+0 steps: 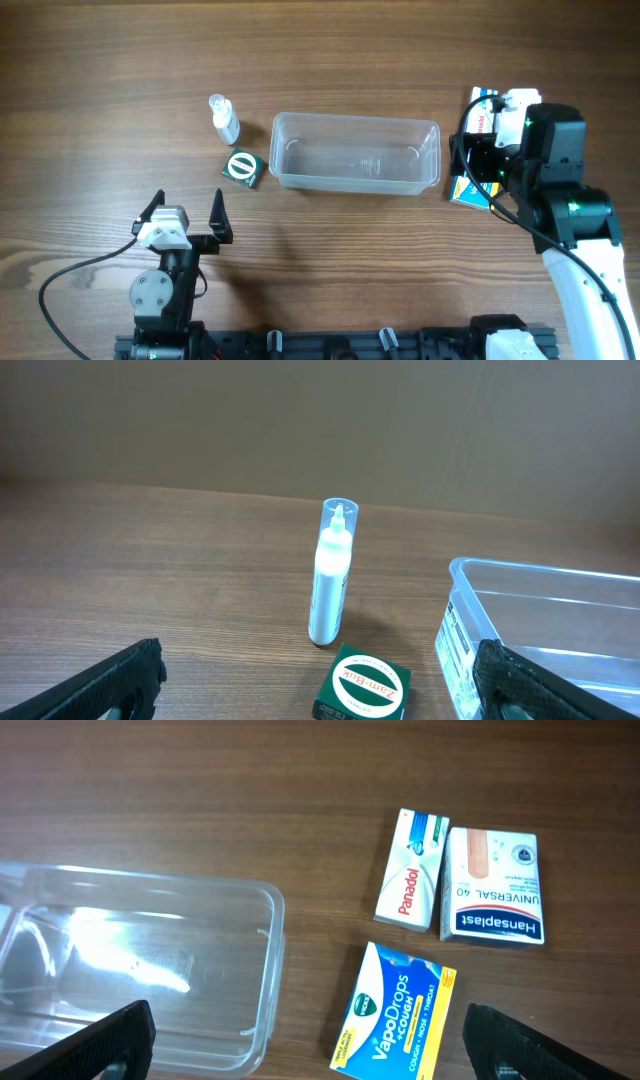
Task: Pack container
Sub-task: 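Reach the right gripper to the blue VapoDrops box and grasp it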
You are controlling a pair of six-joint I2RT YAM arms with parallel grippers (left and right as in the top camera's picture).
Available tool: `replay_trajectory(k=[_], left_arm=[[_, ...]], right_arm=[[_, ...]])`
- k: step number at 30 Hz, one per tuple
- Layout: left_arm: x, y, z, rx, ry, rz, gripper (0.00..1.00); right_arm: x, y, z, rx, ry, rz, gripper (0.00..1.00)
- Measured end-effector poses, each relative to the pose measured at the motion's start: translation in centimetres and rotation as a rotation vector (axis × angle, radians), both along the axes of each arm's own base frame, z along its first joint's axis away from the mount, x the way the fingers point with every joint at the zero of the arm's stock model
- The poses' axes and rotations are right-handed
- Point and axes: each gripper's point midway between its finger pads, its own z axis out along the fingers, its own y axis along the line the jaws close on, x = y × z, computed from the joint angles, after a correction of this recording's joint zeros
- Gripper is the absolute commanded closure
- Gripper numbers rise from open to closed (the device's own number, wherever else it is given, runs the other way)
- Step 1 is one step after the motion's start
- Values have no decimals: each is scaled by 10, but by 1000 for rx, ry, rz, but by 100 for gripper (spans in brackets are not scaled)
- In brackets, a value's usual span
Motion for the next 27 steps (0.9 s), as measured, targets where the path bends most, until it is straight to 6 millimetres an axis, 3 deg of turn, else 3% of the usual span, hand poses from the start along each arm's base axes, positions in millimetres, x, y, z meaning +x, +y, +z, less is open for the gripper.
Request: replay_trajectory(k=[3,7,12,17,21,27], left_arm=[[0,0,0,0,0,0,0],[0,0,0,0,0,0,0],[0,0,0,0,0,0,0],[0,0,0,0,0,0,0],[0,0,0,0,0,0,0],[0,0,0,0,0,0,0]], right_arm=[[-7,-1,-7,-3,40,0,0],[-20,-25,-23,5,131,-166,0],[-19,-57,-81,59,353,-319,0],[-9,-58,-127,90,478,-327,0],[0,-58,-138,94,480,-325,0],[8,-56,-139,101,462,-292,0]])
